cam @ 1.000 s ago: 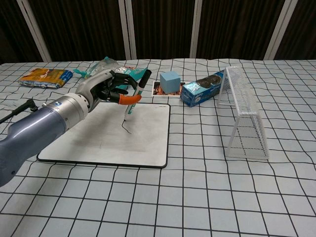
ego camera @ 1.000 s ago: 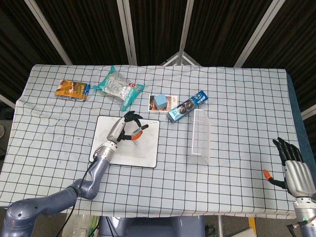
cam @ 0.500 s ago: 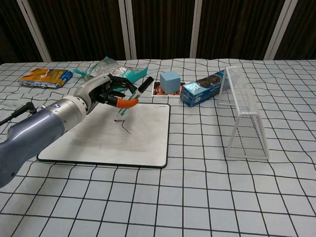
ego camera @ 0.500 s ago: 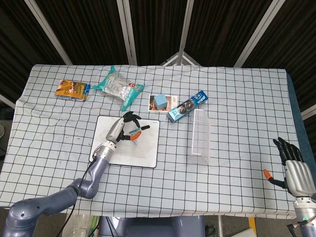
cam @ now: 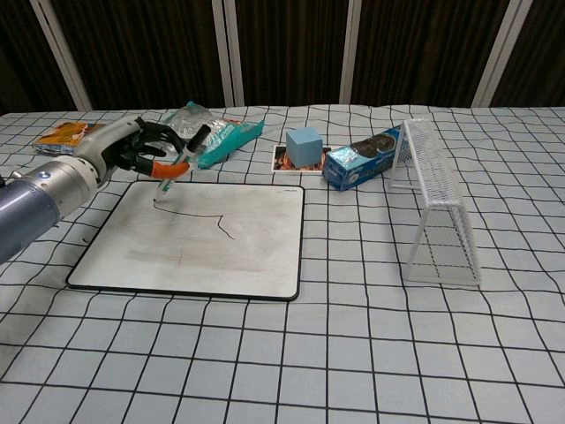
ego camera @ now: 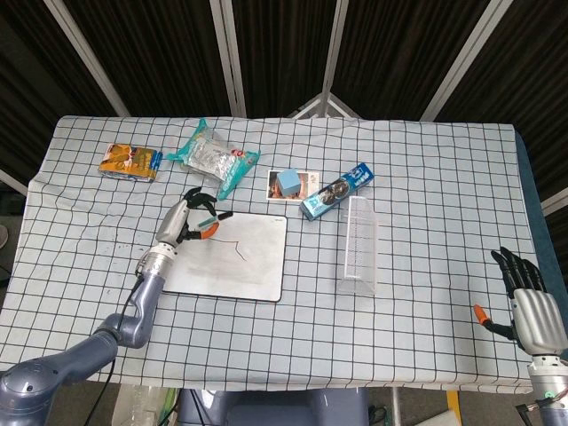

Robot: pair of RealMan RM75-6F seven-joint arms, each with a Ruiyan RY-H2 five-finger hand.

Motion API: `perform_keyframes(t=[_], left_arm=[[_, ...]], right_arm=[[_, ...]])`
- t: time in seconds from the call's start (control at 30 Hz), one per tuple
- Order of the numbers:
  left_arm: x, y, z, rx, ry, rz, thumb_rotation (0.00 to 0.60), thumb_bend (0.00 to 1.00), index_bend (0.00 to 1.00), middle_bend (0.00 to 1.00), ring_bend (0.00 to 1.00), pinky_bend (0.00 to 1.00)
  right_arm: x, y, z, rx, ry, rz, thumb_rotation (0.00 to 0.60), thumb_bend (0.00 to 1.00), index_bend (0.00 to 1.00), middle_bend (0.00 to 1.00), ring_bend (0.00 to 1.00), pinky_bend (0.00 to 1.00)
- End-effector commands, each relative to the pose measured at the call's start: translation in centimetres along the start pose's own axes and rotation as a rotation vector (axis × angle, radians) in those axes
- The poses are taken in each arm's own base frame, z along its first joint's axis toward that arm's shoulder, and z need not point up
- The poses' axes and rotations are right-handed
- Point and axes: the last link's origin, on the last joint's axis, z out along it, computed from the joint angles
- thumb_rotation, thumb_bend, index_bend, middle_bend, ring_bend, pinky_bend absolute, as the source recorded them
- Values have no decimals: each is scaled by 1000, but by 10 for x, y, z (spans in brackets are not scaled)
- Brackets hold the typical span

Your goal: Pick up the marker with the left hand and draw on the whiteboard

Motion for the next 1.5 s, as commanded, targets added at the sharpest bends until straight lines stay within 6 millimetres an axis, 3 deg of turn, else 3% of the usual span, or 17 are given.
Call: perform_keyframes(t=[0.03,0.27,0.4,0.8,0.97,1.17,1.3,1.5], left_arm=[[20,10,1,-48,48,-48,600,503,744,284,84,148],[50,39,-9,-146,79,-108,600,502,744,284,84,148],[55,41,-21,-147,55,-54,600,502,743,284,84,148],[69,7,-63,0,-63,433,600,500,728,276,84,147],[76,-10,-82,52,-106,718,600,484,692,246,81,137],[71,-22,-100,95,-154,840,600,477,672,232,80,128],[69,-28,-109,107,-179,890,600,403,575,163,47,76],[72,-31,-118,143,-203,903,600,302,299,13,0,2]], right_arm=[[0,0,0,3,-1,-1,600,299,0,0,0,0],[0,-1,-1,10,2,0,600,300,0,0,0,0],[0,-1,-1,12,2,-1,600,300,0,0,0,0],[0,-1,-1,10,4,-1,600,300,0,0,0,0],[0,-2,-2,12,3,-2,600,300,0,0,0,0],[0,-2,-2,13,3,-3,600,300,0,0,0,0],[0,-2,-2,12,5,-3,600,299,0,0,0,0],[0,-1,-3,9,6,-4,600,299,0,0,0,0]])
